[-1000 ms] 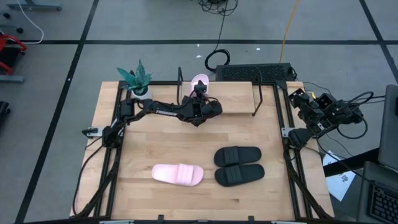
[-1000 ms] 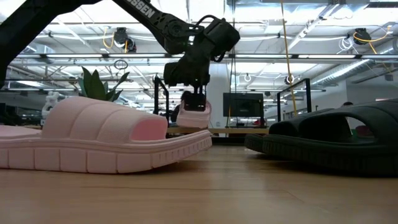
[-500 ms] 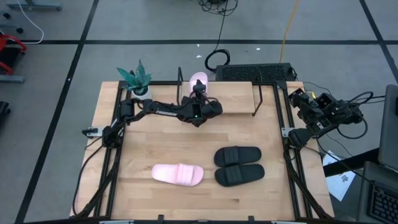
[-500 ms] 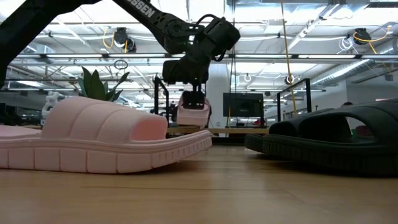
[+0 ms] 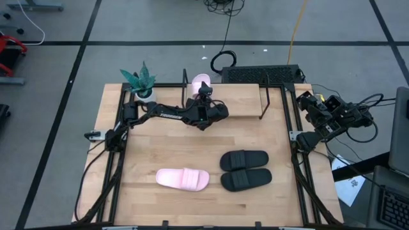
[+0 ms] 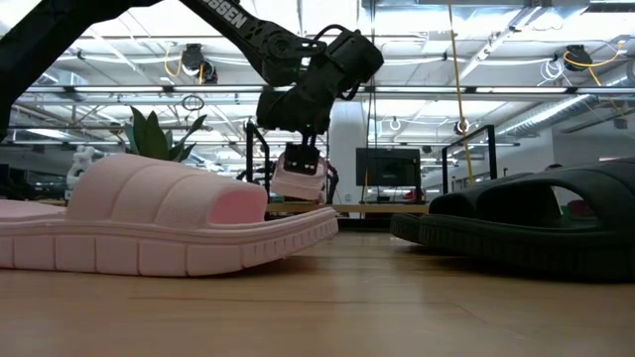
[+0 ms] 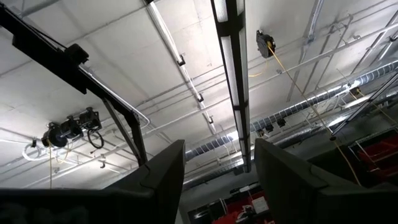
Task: Pick and place slides into the shelf
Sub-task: Put the top pink slide on the shelf
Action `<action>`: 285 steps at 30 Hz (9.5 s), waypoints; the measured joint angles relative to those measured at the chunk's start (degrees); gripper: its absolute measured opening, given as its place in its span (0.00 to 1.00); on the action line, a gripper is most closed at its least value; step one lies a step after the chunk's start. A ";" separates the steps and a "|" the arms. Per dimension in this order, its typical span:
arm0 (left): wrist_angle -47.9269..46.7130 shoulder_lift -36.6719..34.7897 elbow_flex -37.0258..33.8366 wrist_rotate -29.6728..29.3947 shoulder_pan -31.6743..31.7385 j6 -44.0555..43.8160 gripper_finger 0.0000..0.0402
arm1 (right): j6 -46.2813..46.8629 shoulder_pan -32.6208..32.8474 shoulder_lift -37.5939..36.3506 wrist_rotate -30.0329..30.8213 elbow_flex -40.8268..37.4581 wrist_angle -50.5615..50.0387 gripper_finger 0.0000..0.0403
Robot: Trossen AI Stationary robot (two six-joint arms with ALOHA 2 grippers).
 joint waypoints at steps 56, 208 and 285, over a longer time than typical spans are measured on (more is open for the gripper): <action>-5.20 0.00 0.00 10.37 3.87 1.66 0.86 | -0.04 0.02 0.00 -0.03 0.01 0.48 0.46; -44.26 -51.43 -0.02 -3.87 -43.06 60.48 0.86 | -25.27 -42.40 92.17 -1.52 55.54 -57.89 0.46; -44.46 -51.39 -0.02 -1.07 -43.06 61.54 0.86 | -37.93 -38.81 96.27 5.58 55.43 -41.61 0.01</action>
